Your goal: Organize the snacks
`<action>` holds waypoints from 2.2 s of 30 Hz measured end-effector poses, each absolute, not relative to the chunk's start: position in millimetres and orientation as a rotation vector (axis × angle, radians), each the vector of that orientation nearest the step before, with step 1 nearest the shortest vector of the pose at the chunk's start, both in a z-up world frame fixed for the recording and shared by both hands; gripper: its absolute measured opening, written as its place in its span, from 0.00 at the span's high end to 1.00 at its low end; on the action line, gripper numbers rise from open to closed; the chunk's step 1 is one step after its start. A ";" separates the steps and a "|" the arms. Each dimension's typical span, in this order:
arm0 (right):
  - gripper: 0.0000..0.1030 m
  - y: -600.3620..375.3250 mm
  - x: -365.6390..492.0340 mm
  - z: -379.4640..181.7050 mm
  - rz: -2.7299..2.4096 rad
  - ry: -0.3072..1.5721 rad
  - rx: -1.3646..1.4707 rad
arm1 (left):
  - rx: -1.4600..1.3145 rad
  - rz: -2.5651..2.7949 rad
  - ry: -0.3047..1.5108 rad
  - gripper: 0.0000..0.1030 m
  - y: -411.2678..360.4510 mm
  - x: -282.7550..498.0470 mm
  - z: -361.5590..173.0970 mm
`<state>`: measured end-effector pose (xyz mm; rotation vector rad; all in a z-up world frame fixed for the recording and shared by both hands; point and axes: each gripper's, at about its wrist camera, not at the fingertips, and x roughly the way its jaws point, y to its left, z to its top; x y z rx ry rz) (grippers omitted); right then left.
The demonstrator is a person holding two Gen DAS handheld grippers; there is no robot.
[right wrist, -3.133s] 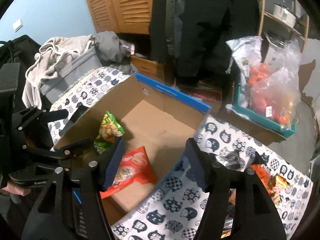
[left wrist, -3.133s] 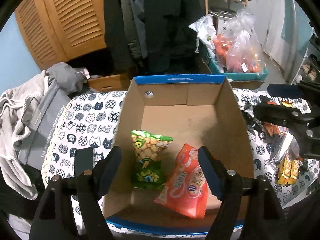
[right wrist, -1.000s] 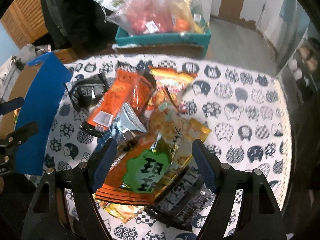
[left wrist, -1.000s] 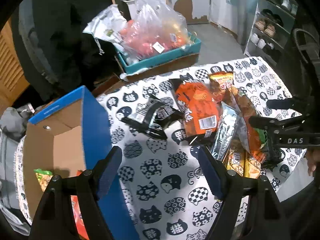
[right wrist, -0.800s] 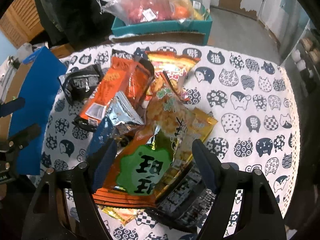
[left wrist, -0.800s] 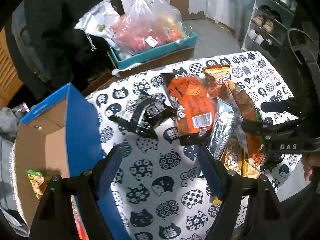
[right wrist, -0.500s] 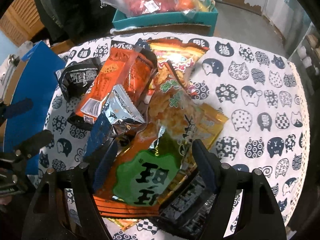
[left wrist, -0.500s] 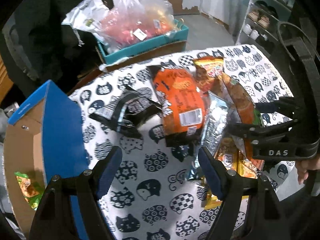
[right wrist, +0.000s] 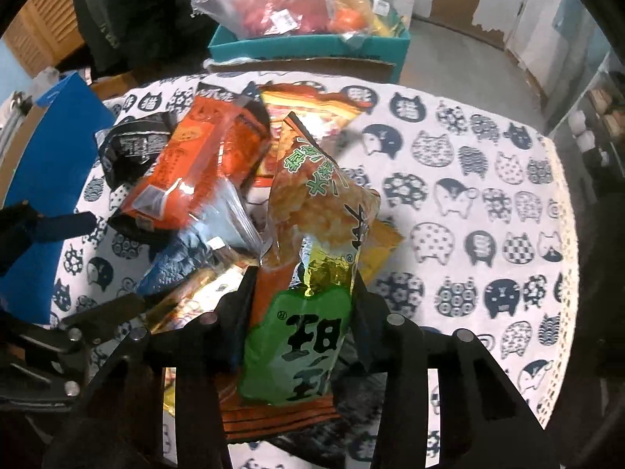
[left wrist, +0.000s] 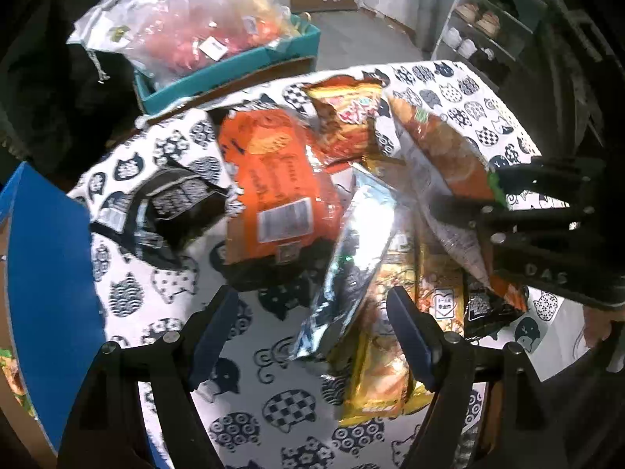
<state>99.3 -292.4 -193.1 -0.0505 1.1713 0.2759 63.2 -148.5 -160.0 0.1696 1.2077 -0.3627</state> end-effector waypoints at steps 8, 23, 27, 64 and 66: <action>0.60 -317.9 100.0 -192.1 0.244 1.173 0.011 | 0.125 -0.407 1.254 0.23 -160.4 70.1 -178.7; 0.60 -309.7 97.7 -195.5 0.277 1.187 0.000 | 0.053 -0.422 1.256 0.68 -153.8 77.1 -187.7; 0.60 -305.5 97.1 -192.1 0.277 1.173 -0.014 | 0.080 -0.407 1.227 0.69 -152.5 74.4 -177.7; 0.60 -250.1 78.0 -108.9 0.342 0.998 -0.104 | 0.099 -0.238 0.939 0.69 -71.5 29.6 -54.3; 0.60 -242.9 77.5 -103.2 0.354 0.989 -0.109 | 0.093 -0.228 0.933 0.69 -65.2 28.1 -50.4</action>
